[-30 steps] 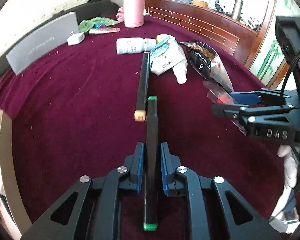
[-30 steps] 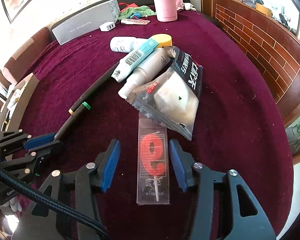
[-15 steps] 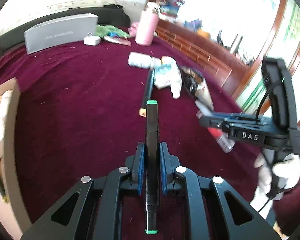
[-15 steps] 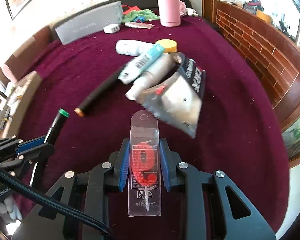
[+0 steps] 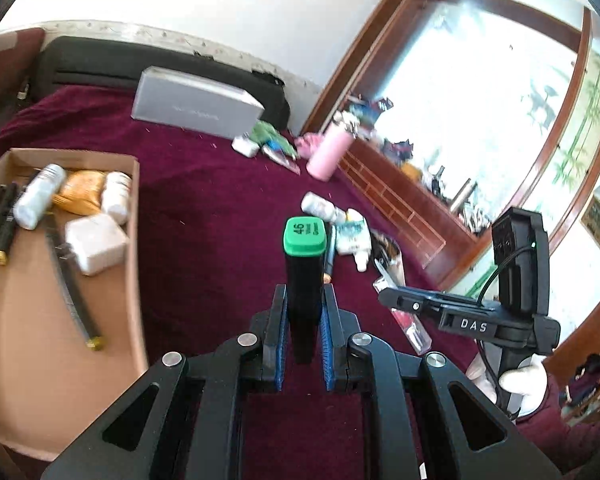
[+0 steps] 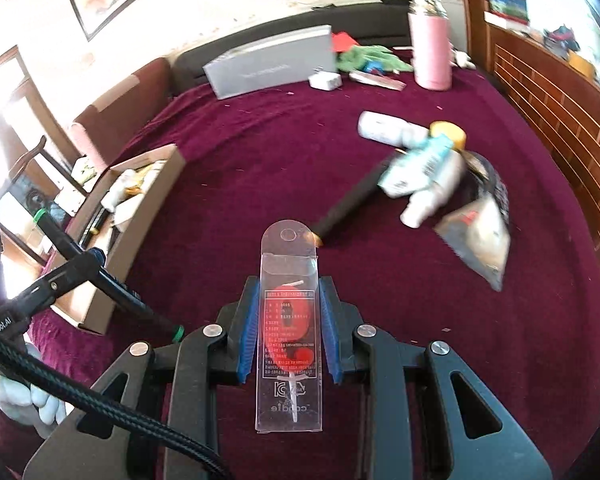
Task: Organize objects
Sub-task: 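Carry packet and marker into the cardboard box and open both grippers, then withdraw both open grippers from the box, then hold both open grippers above the orange-capped black marker on the blanket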
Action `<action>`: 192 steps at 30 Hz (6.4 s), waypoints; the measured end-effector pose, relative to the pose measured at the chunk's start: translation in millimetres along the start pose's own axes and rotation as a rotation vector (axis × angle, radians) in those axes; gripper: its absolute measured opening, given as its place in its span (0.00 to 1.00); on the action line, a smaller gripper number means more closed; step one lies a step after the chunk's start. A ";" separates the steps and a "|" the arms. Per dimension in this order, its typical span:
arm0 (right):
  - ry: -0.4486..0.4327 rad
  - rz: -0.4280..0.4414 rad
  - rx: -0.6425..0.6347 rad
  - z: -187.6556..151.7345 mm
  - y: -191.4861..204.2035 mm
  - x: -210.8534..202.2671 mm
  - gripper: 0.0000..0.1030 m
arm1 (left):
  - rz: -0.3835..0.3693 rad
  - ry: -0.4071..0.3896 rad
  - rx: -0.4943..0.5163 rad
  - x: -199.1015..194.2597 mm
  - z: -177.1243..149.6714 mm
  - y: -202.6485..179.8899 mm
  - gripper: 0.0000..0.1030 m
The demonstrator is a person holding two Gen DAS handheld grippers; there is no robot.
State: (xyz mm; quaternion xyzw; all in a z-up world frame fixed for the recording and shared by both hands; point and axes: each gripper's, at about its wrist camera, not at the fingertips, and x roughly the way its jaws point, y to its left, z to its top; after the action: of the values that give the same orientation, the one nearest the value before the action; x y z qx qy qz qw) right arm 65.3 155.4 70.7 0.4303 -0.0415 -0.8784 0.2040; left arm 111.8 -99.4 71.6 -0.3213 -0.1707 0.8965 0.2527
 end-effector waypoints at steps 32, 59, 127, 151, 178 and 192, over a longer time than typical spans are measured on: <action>0.182 0.347 -0.254 32.5 213.6 94.9 0.26 | 0.295 -0.023 -0.017 -121.3 10.6 124.2 0.11; 0.317 0.325 -0.173 50.1 235.4 191.2 0.27 | 0.336 0.195 -0.151 -53.1 23.9 186.4 0.15; -0.245 -0.275 -0.002 57.4 0.0 68.9 0.77 | 0.184 0.309 0.095 124.3 -11.7 -2.0 0.87; -0.202 -0.224 0.007 54.7 3.5 77.1 0.77 | 0.235 0.348 0.168 134.8 -14.3 -15.3 0.97; -0.185 -0.227 0.028 51.6 3.3 81.7 0.77 | 0.381 0.404 0.306 147.4 -24.6 -32.4 0.98; -0.168 -0.226 0.038 52.0 0.7 85.1 0.77 | 0.388 0.406 0.313 150.9 -24.0 -35.0 0.98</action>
State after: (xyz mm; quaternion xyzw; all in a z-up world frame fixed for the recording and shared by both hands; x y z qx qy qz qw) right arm -21.2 115.9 40.6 0.3610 -0.0262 -0.9277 0.0914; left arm 39.3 17.5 -3.6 -0.4777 0.0876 0.8608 0.1522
